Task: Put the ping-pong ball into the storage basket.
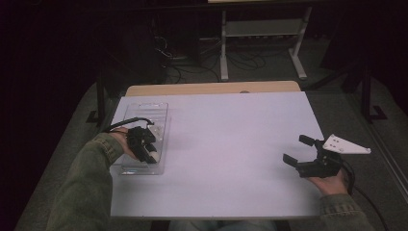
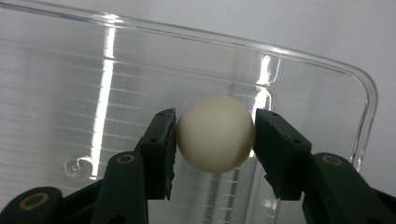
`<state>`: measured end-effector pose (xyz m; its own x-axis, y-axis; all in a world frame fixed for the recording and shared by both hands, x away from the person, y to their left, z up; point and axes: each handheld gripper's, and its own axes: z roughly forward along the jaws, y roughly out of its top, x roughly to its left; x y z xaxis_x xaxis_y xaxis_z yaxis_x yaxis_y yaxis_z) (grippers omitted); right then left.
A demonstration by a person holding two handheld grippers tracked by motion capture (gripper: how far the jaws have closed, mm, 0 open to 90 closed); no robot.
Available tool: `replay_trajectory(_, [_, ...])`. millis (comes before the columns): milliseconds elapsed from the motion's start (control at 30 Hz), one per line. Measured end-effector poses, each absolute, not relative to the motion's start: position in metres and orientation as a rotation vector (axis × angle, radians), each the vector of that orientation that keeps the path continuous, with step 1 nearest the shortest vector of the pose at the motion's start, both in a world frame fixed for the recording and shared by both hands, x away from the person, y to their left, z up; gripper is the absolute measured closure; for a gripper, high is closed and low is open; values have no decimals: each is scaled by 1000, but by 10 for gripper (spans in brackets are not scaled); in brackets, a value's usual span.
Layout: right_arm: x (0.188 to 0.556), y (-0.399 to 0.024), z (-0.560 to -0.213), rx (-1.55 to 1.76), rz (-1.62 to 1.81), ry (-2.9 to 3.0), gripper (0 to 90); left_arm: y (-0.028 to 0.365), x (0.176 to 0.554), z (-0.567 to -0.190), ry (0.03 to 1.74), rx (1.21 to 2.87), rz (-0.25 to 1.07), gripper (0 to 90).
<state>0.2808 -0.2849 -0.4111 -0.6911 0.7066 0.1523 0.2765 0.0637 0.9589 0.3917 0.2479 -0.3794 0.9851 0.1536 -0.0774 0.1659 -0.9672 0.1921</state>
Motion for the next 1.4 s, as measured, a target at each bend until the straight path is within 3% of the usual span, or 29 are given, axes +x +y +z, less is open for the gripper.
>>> replay_trajectory(967, [281, -284, -412, 981, 1659, 2001, 0, 252, 393, -354, 357, 2904, -1, 225])
replay_trajectory(1400, [280, -285, -411, 982, 1658, 2001, 0, 249, 394, -336, 436, 2906, -23, 132])
